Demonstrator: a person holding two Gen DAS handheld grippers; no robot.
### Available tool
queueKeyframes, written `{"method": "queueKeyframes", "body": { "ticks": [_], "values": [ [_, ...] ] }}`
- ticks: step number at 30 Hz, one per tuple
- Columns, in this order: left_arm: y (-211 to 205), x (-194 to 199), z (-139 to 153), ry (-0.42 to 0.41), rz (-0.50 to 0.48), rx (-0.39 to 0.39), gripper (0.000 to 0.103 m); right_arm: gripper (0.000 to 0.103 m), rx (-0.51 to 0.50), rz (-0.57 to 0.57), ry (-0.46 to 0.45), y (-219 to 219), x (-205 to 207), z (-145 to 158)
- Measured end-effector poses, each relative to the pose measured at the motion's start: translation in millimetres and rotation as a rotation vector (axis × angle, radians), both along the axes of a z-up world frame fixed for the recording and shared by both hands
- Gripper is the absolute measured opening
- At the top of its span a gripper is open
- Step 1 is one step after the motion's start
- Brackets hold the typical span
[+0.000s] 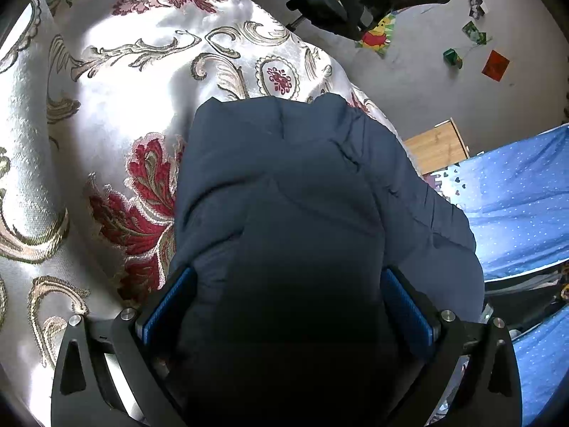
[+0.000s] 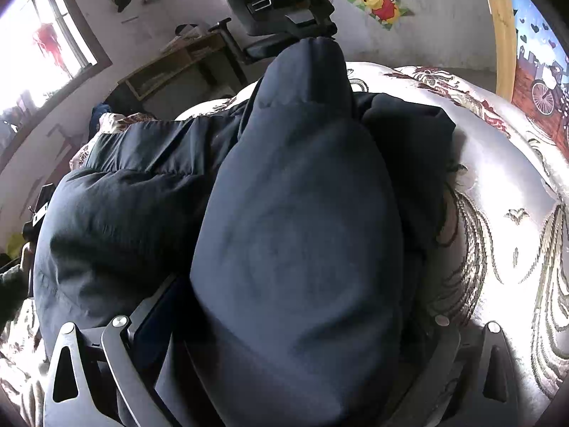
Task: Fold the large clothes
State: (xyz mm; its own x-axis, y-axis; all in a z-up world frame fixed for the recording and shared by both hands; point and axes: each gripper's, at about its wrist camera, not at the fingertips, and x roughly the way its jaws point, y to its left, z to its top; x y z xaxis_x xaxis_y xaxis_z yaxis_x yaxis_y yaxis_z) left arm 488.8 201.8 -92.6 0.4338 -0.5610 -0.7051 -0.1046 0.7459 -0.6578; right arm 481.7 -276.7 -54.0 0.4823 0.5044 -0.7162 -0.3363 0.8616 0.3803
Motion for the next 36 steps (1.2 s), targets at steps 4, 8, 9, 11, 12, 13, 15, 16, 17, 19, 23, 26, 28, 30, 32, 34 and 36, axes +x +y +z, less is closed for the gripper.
{"method": "queueKeyframes", "body": {
  "ticks": [4,8,9,11,12,13,15,16,17,19,23,26,28,30,32,34,36],
  "values": [
    [-2,2,-1,0.008,-0.001,-0.002,0.102,0.103,-0.002,-0.001,0.001,-1,-1,1],
    [-3,7,-3,0.029,0.001,-0.022,0.102,0.103,0.000,-0.001,-0.001,-3,-1,1],
    [-2,8,-3,0.040,0.003,-0.032,0.102,0.103,0.001,-0.001,-0.001,-3,-1,2],
    [-1,9,-3,0.063,0.007,-0.048,0.102,0.103,0.000,-0.001,0.000,-3,0,2],
    [-1,9,-3,0.071,0.010,-0.050,0.102,0.103,0.001,-0.001,0.001,-3,0,1],
    [-1,10,-3,0.082,0.012,-0.050,0.102,0.103,0.000,-0.001,0.003,-3,-1,2],
    [-3,11,-2,0.092,0.015,-0.049,0.101,0.103,-0.002,-0.002,0.013,-2,1,2],
    [-3,10,-1,0.095,0.019,-0.048,0.100,0.103,-0.003,-0.003,0.018,-2,1,2],
    [-3,9,-1,0.098,0.026,-0.051,0.100,0.103,-0.004,-0.003,0.023,-1,1,3],
    [-2,7,1,0.099,0.037,-0.054,0.095,0.103,-0.005,-0.005,0.038,-1,2,3],
    [-3,2,9,0.093,0.040,-0.031,0.072,0.103,0.013,-0.034,0.090,0,7,6],
    [-8,-1,19,0.095,0.039,-0.004,0.056,0.100,0.039,-0.068,0.116,0,6,9],
    [-11,-4,27,0.093,0.043,0.021,0.048,0.089,0.047,-0.080,0.123,1,4,11],
    [-15,-7,32,0.091,0.051,0.036,0.041,0.076,0.056,-0.085,0.126,2,1,14],
    [-20,-11,39,0.082,0.055,0.060,0.032,0.062,0.075,-0.082,0.128,1,-4,18],
    [-27,-16,47,0.070,0.057,0.090,0.026,0.045,0.089,-0.076,0.127,1,-9,23],
    [-34,-23,58,0.056,0.060,0.118,0.021,0.037,0.090,-0.073,0.123,1,-14,28]
  ]
}}
